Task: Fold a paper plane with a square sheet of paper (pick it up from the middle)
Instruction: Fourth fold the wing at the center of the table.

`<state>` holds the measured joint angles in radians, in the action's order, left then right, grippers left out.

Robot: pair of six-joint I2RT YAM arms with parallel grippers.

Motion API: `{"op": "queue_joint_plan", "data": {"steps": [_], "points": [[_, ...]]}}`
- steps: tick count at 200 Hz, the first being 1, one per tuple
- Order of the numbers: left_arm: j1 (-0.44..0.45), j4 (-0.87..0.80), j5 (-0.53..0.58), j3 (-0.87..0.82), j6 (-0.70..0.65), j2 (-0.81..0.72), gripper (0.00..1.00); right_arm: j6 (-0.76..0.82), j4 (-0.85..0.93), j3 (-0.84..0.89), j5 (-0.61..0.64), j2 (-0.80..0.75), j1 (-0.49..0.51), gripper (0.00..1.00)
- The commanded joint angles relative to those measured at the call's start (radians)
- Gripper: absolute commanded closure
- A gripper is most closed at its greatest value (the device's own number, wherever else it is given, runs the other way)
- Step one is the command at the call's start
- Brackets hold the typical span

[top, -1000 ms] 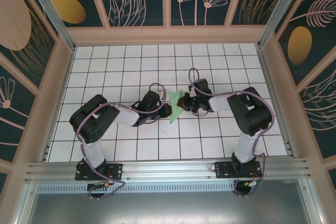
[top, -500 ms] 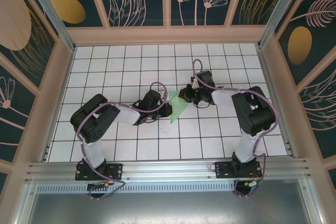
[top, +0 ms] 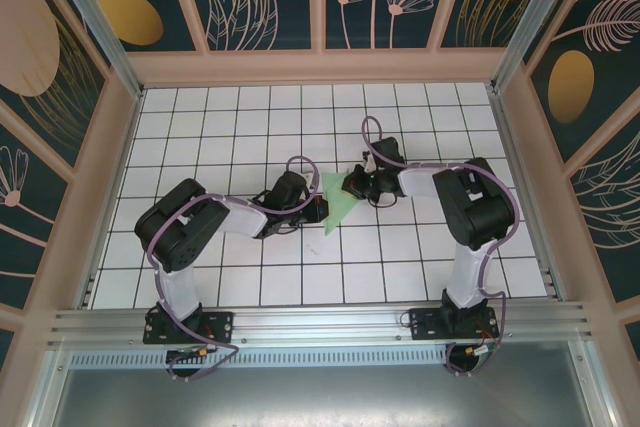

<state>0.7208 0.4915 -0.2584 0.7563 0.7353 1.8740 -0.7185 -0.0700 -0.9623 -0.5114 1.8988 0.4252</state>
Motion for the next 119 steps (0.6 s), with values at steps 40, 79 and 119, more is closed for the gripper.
{"op": "queue_joint_plan", "data": {"steps": [40,79,119], "points": [[-0.012,-0.124,0.062,-0.012,-0.037,0.105,1.00,0.054,0.069,-0.120,-0.094,-0.019,-0.066,0.94],[-0.011,-0.146,0.051,0.013,-0.045,0.111,1.00,0.046,0.065,-0.139,-0.106,0.045,-0.063,0.94],[-0.011,-0.163,0.059,0.017,-0.054,0.104,1.00,0.041,0.047,-0.136,-0.046,0.129,-0.070,0.95]]}}
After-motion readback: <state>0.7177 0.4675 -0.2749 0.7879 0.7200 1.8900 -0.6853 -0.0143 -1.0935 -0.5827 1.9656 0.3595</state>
